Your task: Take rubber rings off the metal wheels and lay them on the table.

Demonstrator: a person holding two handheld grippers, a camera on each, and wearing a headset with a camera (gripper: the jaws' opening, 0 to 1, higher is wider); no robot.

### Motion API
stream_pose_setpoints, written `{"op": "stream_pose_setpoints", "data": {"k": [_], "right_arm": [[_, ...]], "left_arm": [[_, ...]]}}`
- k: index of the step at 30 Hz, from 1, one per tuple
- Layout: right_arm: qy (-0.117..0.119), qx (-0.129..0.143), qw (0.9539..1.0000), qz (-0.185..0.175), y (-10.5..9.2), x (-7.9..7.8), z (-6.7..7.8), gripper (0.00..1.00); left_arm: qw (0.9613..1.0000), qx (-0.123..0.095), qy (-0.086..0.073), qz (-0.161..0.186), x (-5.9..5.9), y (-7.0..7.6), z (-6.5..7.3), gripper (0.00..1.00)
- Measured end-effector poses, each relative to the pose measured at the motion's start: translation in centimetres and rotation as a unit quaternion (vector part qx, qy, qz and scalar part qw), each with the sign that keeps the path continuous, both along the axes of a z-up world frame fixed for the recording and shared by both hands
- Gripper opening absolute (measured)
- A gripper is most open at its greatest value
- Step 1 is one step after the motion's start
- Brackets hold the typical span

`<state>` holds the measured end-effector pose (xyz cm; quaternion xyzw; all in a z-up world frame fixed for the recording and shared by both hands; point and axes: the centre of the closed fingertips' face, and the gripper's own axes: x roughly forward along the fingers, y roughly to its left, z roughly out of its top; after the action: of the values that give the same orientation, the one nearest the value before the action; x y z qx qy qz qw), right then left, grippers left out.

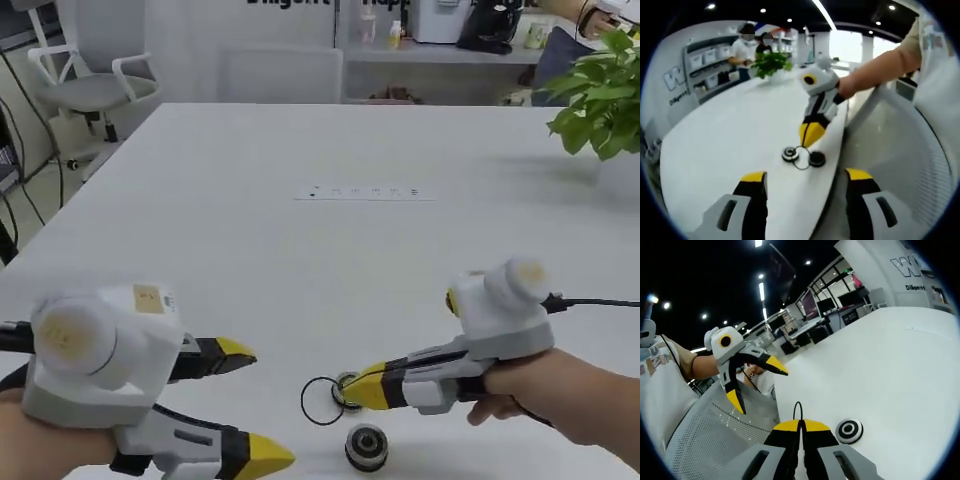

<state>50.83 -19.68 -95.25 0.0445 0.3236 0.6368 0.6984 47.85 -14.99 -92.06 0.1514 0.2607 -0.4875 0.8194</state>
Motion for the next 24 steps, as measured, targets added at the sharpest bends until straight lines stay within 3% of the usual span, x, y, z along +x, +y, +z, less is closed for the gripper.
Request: {"op": "stream_pose_setpoints", "data": {"k": [12,22,24], "right_arm": [[-0.016,-0.049,0.9986,0.013,2.5,0.3,-2.5,0.0],[-0.044,-0.087,0.9952,-0.002,2.4,1.3,-4.3,0.0],[-0.055,-0.091,0.9943,-0.002,2.3,1.6,-4.4,0.05]], "left_arm": [[0.9988,-0.004,0.008,0.047,-0.2,2.8,-0.6,0.66],[0.9983,-0.005,0.009,0.057,-0.1,3.1,-0.7,0.67],[0.9983,-0.004,0.01,0.057,0.0,3.1,-0.7,0.67]]}}
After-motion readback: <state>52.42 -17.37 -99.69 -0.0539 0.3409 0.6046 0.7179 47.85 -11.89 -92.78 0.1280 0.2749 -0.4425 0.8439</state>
